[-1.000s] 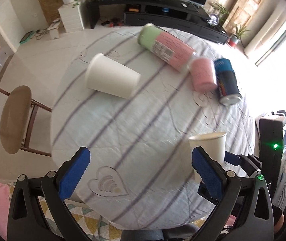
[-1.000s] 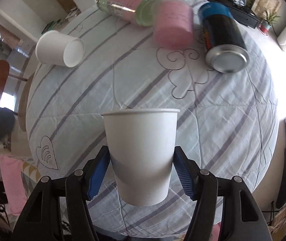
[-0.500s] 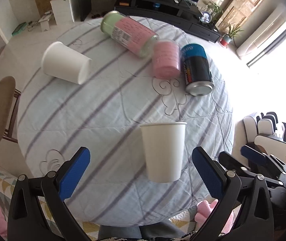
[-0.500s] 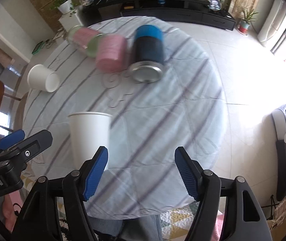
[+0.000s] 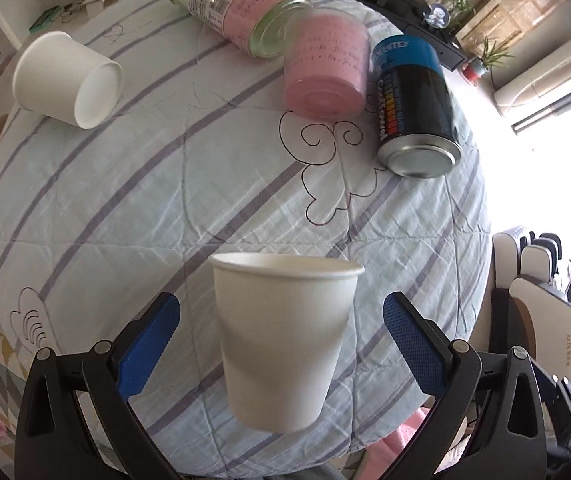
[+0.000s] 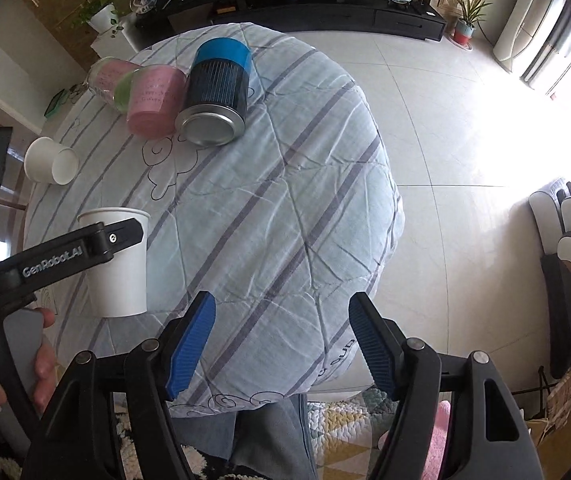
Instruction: Flip cup upright
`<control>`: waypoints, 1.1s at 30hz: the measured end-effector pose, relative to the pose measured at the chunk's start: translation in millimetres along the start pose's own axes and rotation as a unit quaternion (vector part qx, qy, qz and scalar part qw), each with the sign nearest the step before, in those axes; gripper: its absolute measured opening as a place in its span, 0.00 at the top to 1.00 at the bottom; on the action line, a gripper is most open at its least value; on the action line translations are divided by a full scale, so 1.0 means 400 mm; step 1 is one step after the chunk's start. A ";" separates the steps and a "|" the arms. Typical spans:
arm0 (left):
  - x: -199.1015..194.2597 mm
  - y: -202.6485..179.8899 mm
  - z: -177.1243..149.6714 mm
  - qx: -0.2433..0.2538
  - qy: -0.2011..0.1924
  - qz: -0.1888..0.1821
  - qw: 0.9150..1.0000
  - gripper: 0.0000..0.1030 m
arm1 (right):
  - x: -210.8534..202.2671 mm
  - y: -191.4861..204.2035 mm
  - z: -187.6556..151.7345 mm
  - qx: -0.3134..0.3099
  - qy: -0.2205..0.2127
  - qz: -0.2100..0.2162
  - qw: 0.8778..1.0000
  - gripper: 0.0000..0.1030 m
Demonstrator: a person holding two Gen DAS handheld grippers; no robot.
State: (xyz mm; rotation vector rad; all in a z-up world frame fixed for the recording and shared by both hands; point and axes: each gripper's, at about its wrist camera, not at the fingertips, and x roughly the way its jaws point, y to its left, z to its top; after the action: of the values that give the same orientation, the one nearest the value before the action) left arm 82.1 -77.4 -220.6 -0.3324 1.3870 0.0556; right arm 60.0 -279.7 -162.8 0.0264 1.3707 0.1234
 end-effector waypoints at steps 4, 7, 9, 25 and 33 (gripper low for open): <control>0.019 0.009 0.016 -0.009 0.015 -0.008 1.000 0.32 | -0.003 -0.009 0.002 0.001 0.000 0.004 1.000 0.32; -0.021 0.019 0.023 -0.013 -0.012 -0.017 1.000 0.32 | -0.008 -0.015 0.012 0.002 -0.004 0.005 1.000 0.32; -0.054 0.023 0.032 -0.009 -0.031 -0.018 0.999 0.32 | -0.011 -0.016 0.018 0.004 -0.006 0.007 1.000 0.32; -0.057 0.006 -0.019 0.040 -0.044 -0.015 0.998 0.32 | 0.006 0.009 0.002 0.006 0.005 0.013 1.000 0.32; -0.070 -0.004 -0.052 0.052 -0.044 -0.011 0.998 0.13 | -0.009 0.014 -0.004 0.006 0.001 0.011 1.000 0.32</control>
State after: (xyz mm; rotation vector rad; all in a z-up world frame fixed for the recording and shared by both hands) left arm 57.1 -80.0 -196.0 -0.2555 1.2930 -0.0202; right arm 57.2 -274.4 -159.0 0.0518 1.3744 0.1331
